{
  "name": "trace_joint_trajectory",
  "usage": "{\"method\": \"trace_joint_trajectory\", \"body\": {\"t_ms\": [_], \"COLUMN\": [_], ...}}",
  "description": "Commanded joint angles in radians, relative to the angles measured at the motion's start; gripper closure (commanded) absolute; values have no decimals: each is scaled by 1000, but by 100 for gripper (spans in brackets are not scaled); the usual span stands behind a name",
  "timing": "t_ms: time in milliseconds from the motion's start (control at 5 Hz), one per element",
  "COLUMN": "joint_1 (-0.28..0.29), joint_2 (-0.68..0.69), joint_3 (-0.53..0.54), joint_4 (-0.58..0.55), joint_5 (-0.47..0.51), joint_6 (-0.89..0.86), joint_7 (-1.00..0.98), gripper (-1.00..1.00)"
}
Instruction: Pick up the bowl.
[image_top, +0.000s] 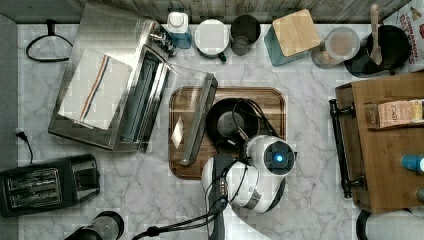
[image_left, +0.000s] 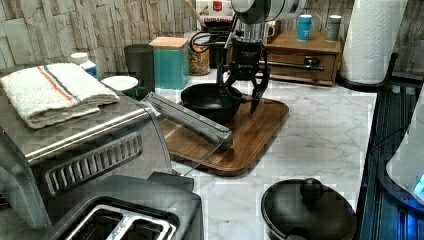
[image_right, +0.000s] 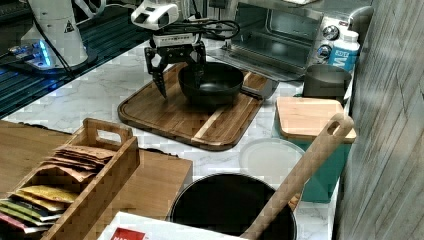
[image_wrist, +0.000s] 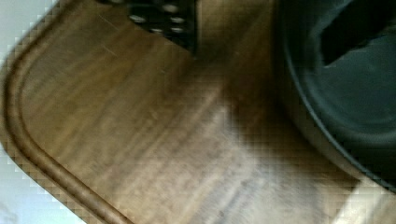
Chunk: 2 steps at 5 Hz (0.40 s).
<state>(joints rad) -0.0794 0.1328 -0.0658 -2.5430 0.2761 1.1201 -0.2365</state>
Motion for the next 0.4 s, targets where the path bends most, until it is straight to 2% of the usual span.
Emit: {"method": "trace_joint_trajectory", "body": {"t_ms": [200, 400], "joint_1": [7, 9], "joint_2": [-77, -101], "joint_3": [-15, -27], "joint_4": [77, 63], "joint_5": [-23, -50], "joint_6": [11, 3], "joint_7": [85, 118], "gripper": [100, 100]}}
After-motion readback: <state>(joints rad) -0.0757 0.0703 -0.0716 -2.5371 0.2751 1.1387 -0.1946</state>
